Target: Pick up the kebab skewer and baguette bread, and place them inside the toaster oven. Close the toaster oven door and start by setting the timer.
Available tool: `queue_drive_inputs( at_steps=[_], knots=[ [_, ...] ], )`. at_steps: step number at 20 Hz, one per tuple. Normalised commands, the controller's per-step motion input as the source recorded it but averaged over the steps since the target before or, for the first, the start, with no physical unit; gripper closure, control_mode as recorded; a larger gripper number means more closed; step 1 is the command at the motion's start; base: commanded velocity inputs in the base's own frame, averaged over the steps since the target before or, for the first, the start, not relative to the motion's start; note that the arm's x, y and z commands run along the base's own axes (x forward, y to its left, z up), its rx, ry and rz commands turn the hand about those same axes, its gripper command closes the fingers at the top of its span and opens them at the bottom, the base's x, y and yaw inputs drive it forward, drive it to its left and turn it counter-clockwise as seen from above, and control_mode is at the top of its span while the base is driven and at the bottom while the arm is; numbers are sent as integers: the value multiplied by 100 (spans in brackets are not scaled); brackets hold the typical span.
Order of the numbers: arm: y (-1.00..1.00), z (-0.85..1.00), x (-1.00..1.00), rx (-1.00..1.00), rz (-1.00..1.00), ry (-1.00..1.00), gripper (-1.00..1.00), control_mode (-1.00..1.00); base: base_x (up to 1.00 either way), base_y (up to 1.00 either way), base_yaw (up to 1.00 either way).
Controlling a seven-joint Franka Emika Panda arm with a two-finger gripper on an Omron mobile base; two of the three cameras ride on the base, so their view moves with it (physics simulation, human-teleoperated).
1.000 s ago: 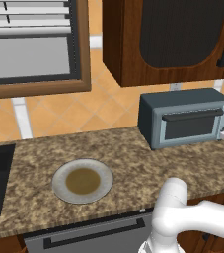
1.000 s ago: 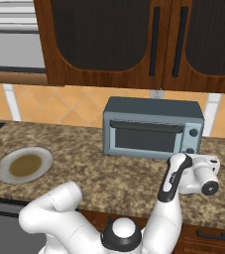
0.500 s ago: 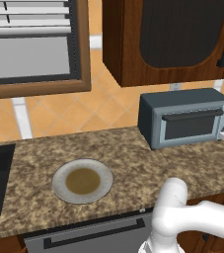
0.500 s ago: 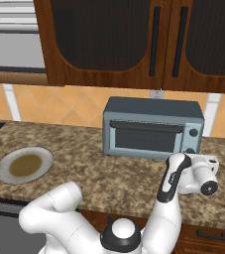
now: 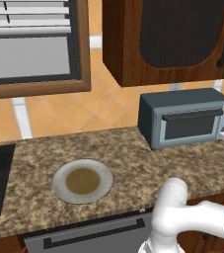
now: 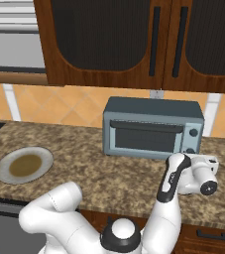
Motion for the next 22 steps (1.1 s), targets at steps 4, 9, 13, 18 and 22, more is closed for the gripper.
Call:
queue_drive_inputs(
  at_steps=[4,9,13,18,22],
  knots=[
    [0,0,0,0,0,0,100,-100,0,0,0],
    [0,0,0,8,0,0,100,-100,0,0,0],
    [0,0,0,15,0,-1,100,-100,0,0,0],
    [0,0,0,17,0,-4,100,-100,0,0,0],
    [0,0,0,19,0,-4,100,-100,0,0,0]
  ],
)
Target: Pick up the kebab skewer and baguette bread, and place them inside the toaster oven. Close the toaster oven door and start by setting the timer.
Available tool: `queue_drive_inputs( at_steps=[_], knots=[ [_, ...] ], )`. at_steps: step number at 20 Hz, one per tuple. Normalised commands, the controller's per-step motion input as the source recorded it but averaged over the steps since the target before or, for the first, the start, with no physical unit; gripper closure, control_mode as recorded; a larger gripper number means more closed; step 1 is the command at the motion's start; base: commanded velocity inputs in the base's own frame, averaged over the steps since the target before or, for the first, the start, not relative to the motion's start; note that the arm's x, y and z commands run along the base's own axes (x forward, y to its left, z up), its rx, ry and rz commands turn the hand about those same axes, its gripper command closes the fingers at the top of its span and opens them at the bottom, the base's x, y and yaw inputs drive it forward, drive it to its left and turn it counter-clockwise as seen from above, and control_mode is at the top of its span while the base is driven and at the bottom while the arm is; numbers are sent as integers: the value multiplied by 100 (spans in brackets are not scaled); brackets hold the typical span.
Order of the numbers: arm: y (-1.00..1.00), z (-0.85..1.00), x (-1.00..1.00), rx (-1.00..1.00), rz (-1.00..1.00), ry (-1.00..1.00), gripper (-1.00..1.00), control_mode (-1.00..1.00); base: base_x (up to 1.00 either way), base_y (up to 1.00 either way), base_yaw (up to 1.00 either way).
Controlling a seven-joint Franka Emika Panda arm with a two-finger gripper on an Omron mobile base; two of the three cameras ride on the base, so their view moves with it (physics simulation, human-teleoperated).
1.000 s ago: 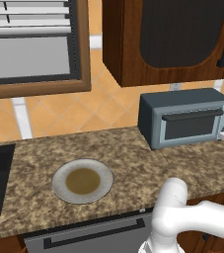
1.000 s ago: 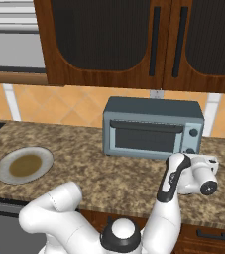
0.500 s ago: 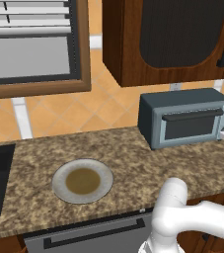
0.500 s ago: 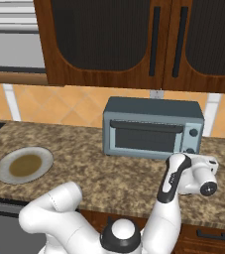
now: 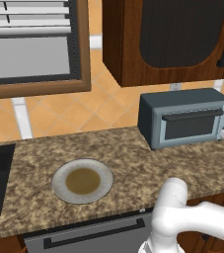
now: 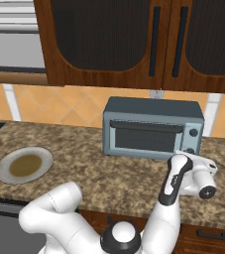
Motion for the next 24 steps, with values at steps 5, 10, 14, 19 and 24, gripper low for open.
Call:
queue_drive_inputs(
  at_steps=[5,10,14,19,24],
  knots=[
    [0,0,0,21,0,-4,100,-100,0,0,0],
    [0,0,0,21,0,-3,100,-100,0,0,0],
    [0,0,-3,22,0,-3,100,-100,0,0,0],
    [0,0,-4,22,-1,-5,100,-100,0,0,0],
    [0,0,0,21,-3,-4,100,-100,0,0,0]
  ],
)
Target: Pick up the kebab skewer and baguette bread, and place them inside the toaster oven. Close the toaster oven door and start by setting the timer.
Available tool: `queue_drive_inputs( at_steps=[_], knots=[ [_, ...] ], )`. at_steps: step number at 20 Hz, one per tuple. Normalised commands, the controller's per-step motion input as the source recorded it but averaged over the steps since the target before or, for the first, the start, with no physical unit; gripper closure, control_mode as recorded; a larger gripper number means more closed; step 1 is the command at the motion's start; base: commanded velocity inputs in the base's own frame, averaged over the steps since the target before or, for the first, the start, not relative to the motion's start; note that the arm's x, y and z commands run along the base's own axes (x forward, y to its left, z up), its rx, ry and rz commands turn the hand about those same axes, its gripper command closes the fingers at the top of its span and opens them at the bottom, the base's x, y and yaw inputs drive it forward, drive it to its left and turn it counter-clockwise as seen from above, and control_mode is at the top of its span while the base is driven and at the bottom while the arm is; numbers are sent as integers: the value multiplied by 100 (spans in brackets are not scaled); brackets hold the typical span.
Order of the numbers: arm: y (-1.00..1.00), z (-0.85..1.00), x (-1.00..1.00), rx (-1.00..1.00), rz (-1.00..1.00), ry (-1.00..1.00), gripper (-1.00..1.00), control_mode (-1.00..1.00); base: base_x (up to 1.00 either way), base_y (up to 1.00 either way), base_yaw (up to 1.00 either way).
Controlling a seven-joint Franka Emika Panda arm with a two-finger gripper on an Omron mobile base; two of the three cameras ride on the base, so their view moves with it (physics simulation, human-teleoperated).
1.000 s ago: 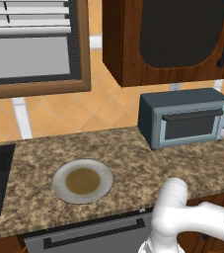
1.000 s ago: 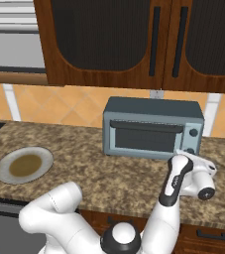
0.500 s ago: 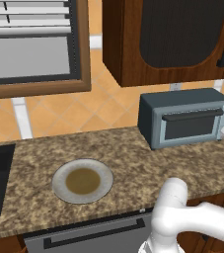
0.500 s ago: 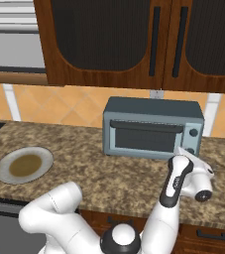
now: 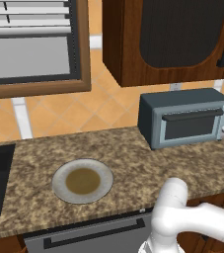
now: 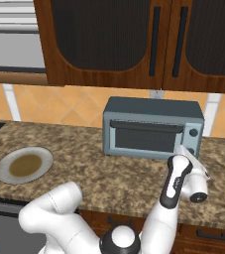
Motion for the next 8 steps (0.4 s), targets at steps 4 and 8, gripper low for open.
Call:
queue_drive_inputs(
  at_steps=[4,8],
  knots=[
    [0,0,0,20,-4,-4,100,-100,0,0,0],
    [2,0,0,19,-5,-3,100,-100,0,0,0]
  ],
)
